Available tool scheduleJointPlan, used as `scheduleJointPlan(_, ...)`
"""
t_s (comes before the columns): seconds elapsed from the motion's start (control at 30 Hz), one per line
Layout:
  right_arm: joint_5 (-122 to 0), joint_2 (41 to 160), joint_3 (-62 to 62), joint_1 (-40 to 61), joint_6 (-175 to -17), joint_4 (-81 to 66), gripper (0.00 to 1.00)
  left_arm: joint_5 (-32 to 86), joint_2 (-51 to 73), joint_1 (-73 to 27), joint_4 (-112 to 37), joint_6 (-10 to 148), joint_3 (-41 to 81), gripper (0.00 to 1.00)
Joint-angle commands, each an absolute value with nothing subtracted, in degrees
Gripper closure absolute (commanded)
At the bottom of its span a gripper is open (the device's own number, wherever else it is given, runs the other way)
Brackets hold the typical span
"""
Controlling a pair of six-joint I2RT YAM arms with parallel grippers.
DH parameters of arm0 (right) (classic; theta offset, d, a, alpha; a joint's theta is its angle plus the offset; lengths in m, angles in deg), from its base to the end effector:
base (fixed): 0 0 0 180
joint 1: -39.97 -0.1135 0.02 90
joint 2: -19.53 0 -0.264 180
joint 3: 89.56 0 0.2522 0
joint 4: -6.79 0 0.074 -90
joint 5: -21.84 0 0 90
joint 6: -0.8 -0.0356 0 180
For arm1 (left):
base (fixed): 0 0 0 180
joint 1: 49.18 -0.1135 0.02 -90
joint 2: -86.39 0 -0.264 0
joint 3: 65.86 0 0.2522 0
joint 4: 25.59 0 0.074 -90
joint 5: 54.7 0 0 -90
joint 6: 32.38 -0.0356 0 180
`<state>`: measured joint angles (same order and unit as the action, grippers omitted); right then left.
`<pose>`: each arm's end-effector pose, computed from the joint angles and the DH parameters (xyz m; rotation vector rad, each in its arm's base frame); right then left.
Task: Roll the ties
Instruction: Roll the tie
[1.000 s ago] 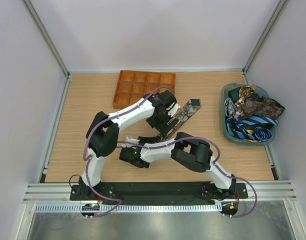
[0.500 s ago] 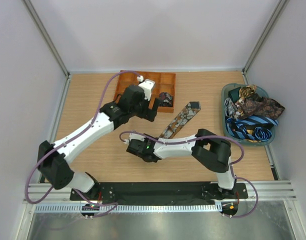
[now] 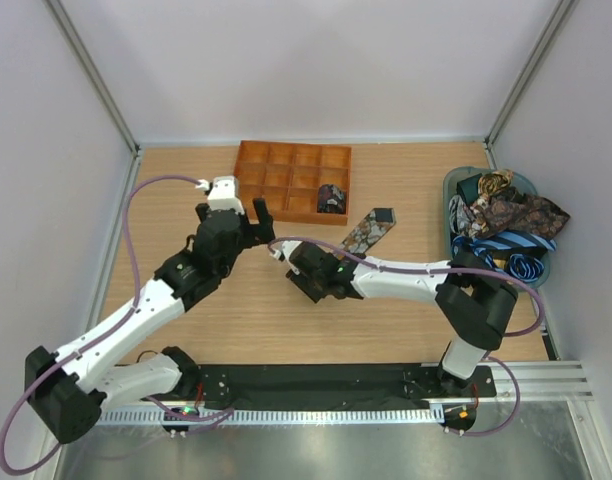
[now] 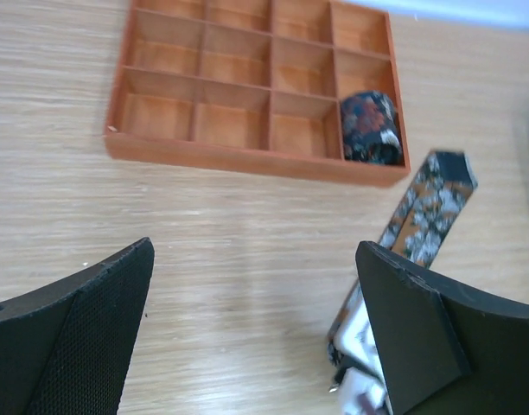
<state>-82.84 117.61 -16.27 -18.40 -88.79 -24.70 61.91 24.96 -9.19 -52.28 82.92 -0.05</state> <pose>0.1893 0.2901 0.1789 -1.1446 2.2315 0.0856 0.1965 -0.1440 0.3244 -0.0561 1.9285 -0.3099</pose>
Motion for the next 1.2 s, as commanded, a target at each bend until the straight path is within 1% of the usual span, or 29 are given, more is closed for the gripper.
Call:
scheduleJointPlan(0.0, -65.5, 116.0, -19.3, -14.7, -94.1, -20.5, 0.80, 68.7, 30.7, -9.7, -45.2, 88.7, -5.9, 0.00)
scheduleJointPlan(0.13, -55.5, 115.5, -21.3, -9.3, -96.7, -17.6, 0.80, 66.2, 33.8, -9.7, -40.5, 86.4, -11.1, 0.00)
scheduleJointPlan(0.17, -53.9, 115.6, -21.7, -8.1, -97.2, -17.0, 0.80, 63.1, 34.0, -9.7, -37.6, 84.7, -12.3, 0.00)
scheduleJointPlan(0.27, -46.4, 116.9, -22.2, -3.2, -99.7, -15.6, 0.80, 59.0, 33.0, -9.7, -32.7, 79.7, -15.5, 0.00)
scheduleJointPlan(0.3, -42.4, 117.3, -22.2, -1.0, -100.3, -15.2, 0.81, 55.5, 32.6, -9.7, -31.6, 78.8, -17.0, 0.00)
scheduleJointPlan(0.43, -35.2, 119.8, -22.4, 3.3, -103.2, -13.1, 0.81, 46.0, 29.7, -9.6, -26.4, 73.8, -19.5, 0.00)
scheduleJointPlan(0.6, -30.1, 122.3, -24.7, 7.4, -105.8, -8.4, 0.81, 35.9, 23.8, -8.7, -24.7, 65.1, -19.3, 0.00)
scheduleJointPlan(0.73, -26.4, 124.6, -25.9, 10.4, -108.1, -5.2, 0.81, 28.7, 16.5, -7.2, -25.7, 59.7, -17.0, 0.00)
scheduleJointPlan(0.83, -23.6, 126.6, -27.2, 12.3, -110.5, -1.8, 0.81, 26.1, 10.9, -6.0, -26.1, 56.1, -14.8, 0.00)
scheduleJointPlan(0.97, -22.1, 129.5, -27.3, 14.4, -111.9, 0.0, 0.82, 24.8, 4.6, -4.8, -31.7, 50.3, -9.4, 0.00)
scheduleJointPlan(1.0, -22.1, 129.9, -27.1, 14.7, -111.9, -0.5, 0.83, 24.6, 3.3, -4.7, -32.6, 49.5, -7.3, 0.00)
scheduleJointPlan(1.17, -24.3, 131.9, -25.6, 15.4, -110.6, -3.5, 0.83, 24.6, -1.8, -3.7, -32.6, 45.4, -4.8, 0.00)
